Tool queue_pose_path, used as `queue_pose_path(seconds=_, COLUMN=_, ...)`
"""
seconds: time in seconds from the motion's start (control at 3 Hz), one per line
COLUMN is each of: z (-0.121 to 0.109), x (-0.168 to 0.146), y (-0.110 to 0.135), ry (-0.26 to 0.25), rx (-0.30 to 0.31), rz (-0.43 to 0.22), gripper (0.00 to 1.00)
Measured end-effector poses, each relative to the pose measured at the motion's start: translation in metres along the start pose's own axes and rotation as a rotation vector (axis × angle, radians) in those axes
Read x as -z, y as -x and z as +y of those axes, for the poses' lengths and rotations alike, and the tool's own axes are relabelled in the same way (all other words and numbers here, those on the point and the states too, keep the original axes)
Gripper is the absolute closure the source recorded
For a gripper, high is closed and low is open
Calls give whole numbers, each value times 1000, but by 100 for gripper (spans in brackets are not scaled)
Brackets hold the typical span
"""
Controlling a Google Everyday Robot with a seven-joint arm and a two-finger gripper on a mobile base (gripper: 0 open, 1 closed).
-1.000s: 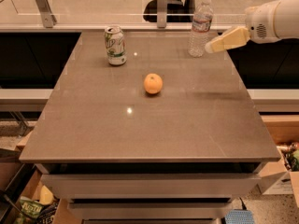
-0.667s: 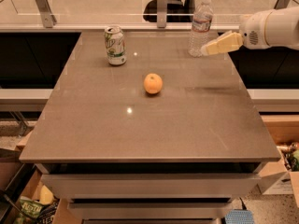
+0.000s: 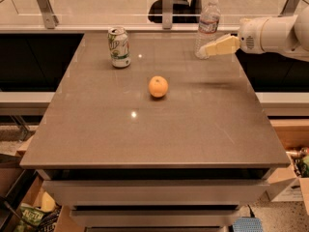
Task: Pick water bottle
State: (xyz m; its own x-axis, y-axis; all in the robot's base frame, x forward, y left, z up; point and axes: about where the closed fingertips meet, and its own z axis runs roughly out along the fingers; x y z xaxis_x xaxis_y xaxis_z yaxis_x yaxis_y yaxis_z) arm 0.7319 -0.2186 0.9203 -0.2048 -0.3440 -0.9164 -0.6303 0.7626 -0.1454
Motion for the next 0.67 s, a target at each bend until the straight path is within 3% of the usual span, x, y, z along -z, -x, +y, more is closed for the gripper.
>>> queue_pose_path(seconds=0.67, z=-4, x=-31, y=11, ry=10, rx=4, rz=-46, gripper=0)
